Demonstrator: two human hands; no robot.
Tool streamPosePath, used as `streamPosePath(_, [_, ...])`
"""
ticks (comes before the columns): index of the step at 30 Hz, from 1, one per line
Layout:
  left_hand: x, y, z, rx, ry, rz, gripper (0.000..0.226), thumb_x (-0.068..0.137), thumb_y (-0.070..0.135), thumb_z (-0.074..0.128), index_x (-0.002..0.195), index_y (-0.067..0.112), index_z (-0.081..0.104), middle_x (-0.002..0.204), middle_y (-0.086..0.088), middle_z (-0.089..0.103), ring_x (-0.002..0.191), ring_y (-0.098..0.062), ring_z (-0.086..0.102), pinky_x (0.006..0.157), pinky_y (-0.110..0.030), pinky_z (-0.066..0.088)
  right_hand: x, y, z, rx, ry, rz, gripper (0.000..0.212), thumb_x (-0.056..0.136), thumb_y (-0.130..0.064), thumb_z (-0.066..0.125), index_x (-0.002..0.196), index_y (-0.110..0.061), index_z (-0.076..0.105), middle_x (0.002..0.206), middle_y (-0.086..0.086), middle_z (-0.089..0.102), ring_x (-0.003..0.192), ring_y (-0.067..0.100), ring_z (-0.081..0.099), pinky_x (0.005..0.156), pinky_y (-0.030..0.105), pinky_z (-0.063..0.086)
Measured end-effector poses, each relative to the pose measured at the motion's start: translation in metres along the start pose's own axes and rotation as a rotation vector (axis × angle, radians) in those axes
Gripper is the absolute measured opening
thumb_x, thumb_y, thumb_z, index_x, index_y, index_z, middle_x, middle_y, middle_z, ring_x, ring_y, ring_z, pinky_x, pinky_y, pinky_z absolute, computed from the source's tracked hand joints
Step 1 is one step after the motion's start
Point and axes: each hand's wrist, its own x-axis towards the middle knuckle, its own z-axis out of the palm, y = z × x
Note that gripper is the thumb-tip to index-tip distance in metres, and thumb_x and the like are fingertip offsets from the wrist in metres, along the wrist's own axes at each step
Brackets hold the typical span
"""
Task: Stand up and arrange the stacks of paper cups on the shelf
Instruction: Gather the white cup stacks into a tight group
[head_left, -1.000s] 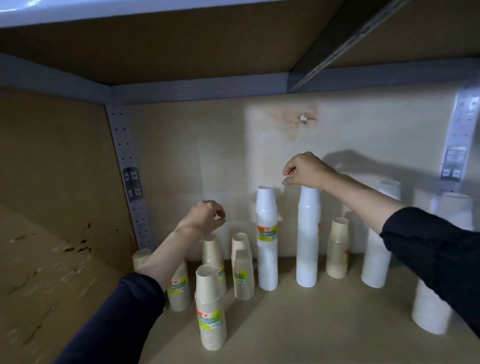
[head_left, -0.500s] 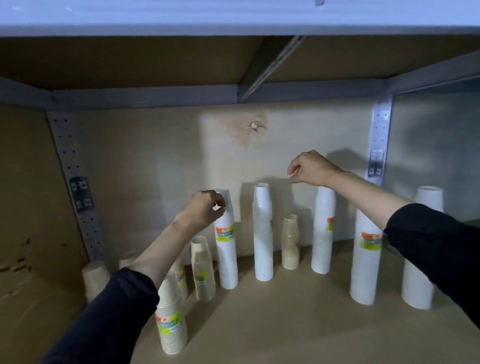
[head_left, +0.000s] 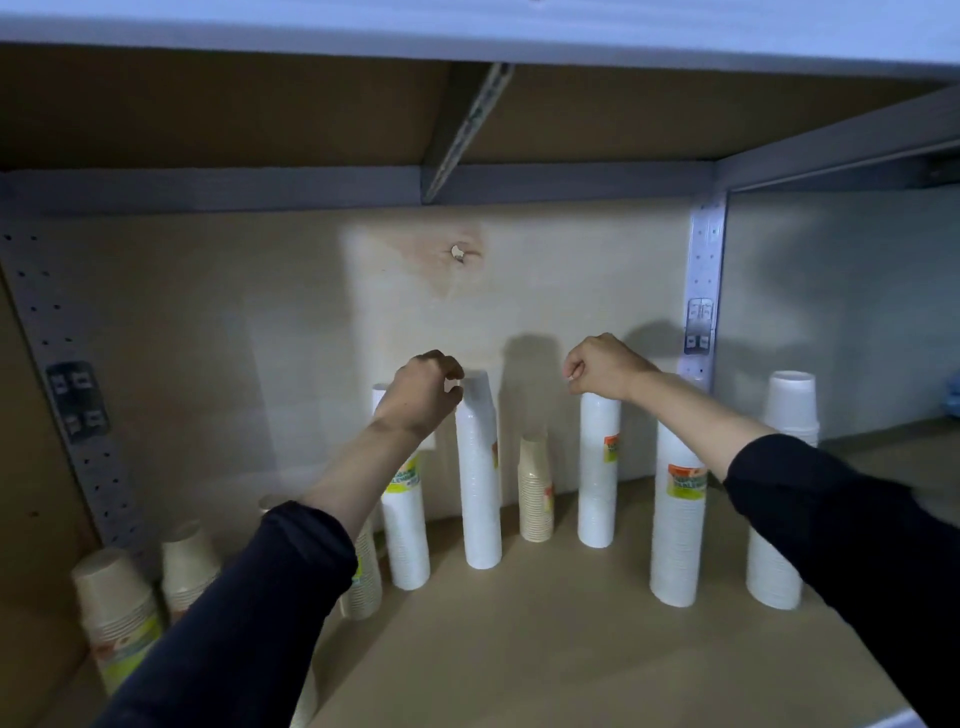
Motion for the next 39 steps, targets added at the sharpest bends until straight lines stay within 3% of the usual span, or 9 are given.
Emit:
streamPosePath(7, [0.022, 0.006, 0.015, 0.003, -0.010, 0.000, 0.031, 0.090, 0.009, 0.050, 0.119, 0.004, 0.061, 0.126, -0.012, 0.058, 0.114, -0.028, 0.054, 0.088, -0.028, 0.041, 0.019, 0.012, 0.056, 0.021, -0.102, -0.015, 0.023, 0.080, -0.003, 0.060, 0.099, 0.003, 0.070, 0.108, 0.017, 0.070, 0.104, 0.028, 0.063, 0.087, 0.028, 0.048])
streamPosePath(12, [0.034, 0.007, 0.030, 0.013, -0.054, -0.025, 0.029, 0.092, 0.018, 0.051, 0.114, 0.003, 0.062, 0.122, -0.013, 0.057, 0.113, -0.029, 0.053, 0.088, -0.031, 0.042, 0.034, 0.020, 0.094, 0.053, -0.155, 0.013, 0.032, 0.086, -0.016, 0.062, 0.112, 0.002, 0.064, 0.121, 0.018, 0.061, 0.113, 0.030, 0.057, 0.093, 0.030, 0.045])
streamPosePath(16, [0.042, 0.003, 0.042, 0.014, -0.072, -0.038, 0.028, 0.092, 0.017, 0.052, 0.110, 0.000, 0.064, 0.118, -0.017, 0.058, 0.110, -0.030, 0.053, 0.084, -0.029, 0.040, 0.042, 0.028, 0.118, 0.083, -0.200, 0.042, 0.023, 0.089, -0.013, 0.057, 0.103, 0.003, 0.067, 0.104, 0.018, 0.063, 0.101, 0.028, 0.061, 0.077, 0.027, 0.041])
streamPosePath(20, [0.048, -0.003, 0.042, -0.009, -0.087, -0.035, 0.026, 0.091, 0.017, 0.054, 0.109, 0.002, 0.066, 0.118, -0.014, 0.061, 0.110, -0.027, 0.055, 0.079, -0.023, 0.036, 0.048, 0.034, 0.124, 0.087, -0.202, 0.021, 0.028, 0.087, -0.013, 0.061, 0.111, 0.000, 0.064, 0.119, 0.016, 0.063, 0.109, 0.029, 0.061, 0.093, 0.033, 0.048])
streamPosePath(23, [0.053, -0.006, 0.035, -0.029, -0.122, -0.008, 0.025, 0.089, 0.013, 0.058, 0.109, 0.003, 0.068, 0.119, -0.013, 0.064, 0.110, -0.025, 0.057, 0.082, -0.020, 0.038, 0.049, 0.035, 0.124, 0.090, -0.188, 0.011, 0.027, 0.084, -0.017, 0.065, 0.104, 0.001, 0.066, 0.115, 0.017, 0.064, 0.104, 0.030, 0.063, 0.094, 0.039, 0.050])
streamPosePath(27, [0.058, -0.012, 0.025, -0.040, -0.196, 0.056, 0.024, 0.084, 0.005, 0.064, 0.107, 0.001, 0.069, 0.114, -0.015, 0.068, 0.090, -0.017, 0.057, 0.064, -0.001, 0.037, 0.042, 0.028, 0.124, 0.031, -0.151, 0.002, 0.030, 0.085, -0.020, 0.062, 0.104, 0.004, 0.063, 0.113, 0.021, 0.061, 0.104, 0.035, 0.060, 0.088, 0.039, 0.049])
streamPosePath(31, [0.061, -0.021, 0.016, -0.046, -0.253, 0.081, 0.024, 0.082, -0.001, 0.065, 0.105, 0.000, 0.070, 0.112, -0.016, 0.070, 0.082, -0.009, 0.053, 0.061, 0.007, 0.035, 0.040, 0.021, 0.124, -0.042, -0.122, 0.003, 0.033, 0.084, -0.021, 0.062, 0.105, 0.005, 0.062, 0.114, 0.025, 0.060, 0.108, 0.037, 0.058, 0.089, 0.041, 0.049])
streamPosePath(36, [0.062, -0.036, 0.013, -0.153, -0.289, 0.047, 0.025, 0.080, -0.005, 0.065, 0.104, 0.000, 0.070, 0.110, -0.018, 0.070, 0.056, 0.024, 0.054, 0.061, 0.010, 0.038, 0.038, 0.017, 0.116, -0.045, -0.155, 0.019, 0.032, 0.082, -0.017, 0.065, 0.104, 0.007, 0.064, 0.114, 0.025, 0.062, 0.107, 0.036, 0.059, 0.088, 0.036, 0.048])
streamPosePath(39, [0.059, -0.032, 0.015, -0.140, -0.272, 0.042, 0.021, 0.082, 0.005, 0.067, 0.102, 0.000, 0.070, 0.104, -0.014, 0.070, 0.064, 0.010, 0.060, 0.061, 0.005, 0.039, 0.035, 0.015, 0.113, -0.039, -0.149, 0.041, 0.029, 0.087, -0.011, 0.058, 0.107, 0.009, 0.062, 0.118, 0.026, 0.059, 0.111, 0.037, 0.057, 0.091, 0.036, 0.046])
